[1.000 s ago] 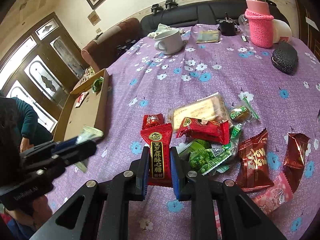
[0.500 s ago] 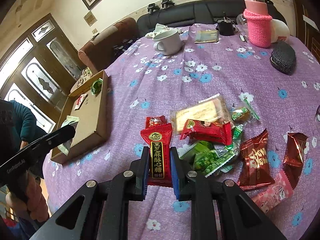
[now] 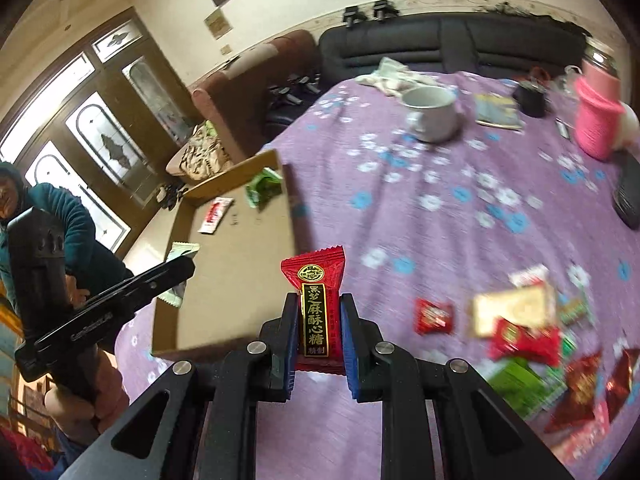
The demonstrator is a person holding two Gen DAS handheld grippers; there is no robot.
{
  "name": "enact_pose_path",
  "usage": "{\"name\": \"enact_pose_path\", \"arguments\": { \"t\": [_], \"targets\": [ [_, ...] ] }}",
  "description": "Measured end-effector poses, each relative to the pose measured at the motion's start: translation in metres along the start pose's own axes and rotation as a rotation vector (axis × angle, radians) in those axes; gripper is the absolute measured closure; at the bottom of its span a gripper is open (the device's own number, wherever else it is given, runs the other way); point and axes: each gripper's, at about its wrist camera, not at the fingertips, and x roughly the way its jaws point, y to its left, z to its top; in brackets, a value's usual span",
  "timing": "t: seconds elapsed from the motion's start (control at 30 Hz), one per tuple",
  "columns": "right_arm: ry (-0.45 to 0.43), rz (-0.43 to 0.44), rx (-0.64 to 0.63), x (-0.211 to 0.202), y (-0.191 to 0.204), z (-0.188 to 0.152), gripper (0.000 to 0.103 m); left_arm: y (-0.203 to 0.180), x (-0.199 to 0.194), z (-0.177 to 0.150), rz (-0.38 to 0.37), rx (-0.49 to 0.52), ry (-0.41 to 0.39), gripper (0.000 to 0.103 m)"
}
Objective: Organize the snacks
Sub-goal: 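Move both packets over the box and open both grippers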
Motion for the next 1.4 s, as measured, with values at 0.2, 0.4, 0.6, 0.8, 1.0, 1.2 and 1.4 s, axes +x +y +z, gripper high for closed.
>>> {"name": "enact_pose_path", "arguments": {
  "t": [0.2, 0.4, 0.6, 0.8, 1.0, 1.2, 1.4],
  "targets": [
    [0.064, 0.035, -0.006, 0.041, 0.028, 0.021, 0.082, 0.04, 0.013, 0.023, 0.075, -0.026, 0.025, 0.079],
    [0.104, 0.025, -0.025, 0.088, 0.061, 0.049, 0.082, 0.063, 0.044, 0.054, 0.139, -0.021, 0.079, 0.079],
    [0.144, -0.009, -0.016, 0.133, 0.069, 0.07, 0.082, 0.083, 0.081, 0.073, 0.18, -0.023, 0.136, 0.079],
    [0.179, -0.047, -0.024, 0.166, 0.072, 0.072, 0.082, 0.1, 0.104, 0.075, 0.189, -0.05, 0.179, 0.079],
    [0.188, -0.083, -0.048, 0.183, 0.072, 0.071, 0.081, 0.106, 0.115, 0.073, 0.192, -0.059, 0.199, 0.079],
    [0.179, -0.091, -0.041, 0.189, 0.071, 0.07, 0.08, 0.107, 0.118, 0.073, 0.193, -0.062, 0.203, 0.078],
    [0.174, -0.084, -0.025, 0.187, 0.068, 0.072, 0.08, 0.11, 0.117, 0.074, 0.196, -0.08, 0.206, 0.077]
  ]
}}
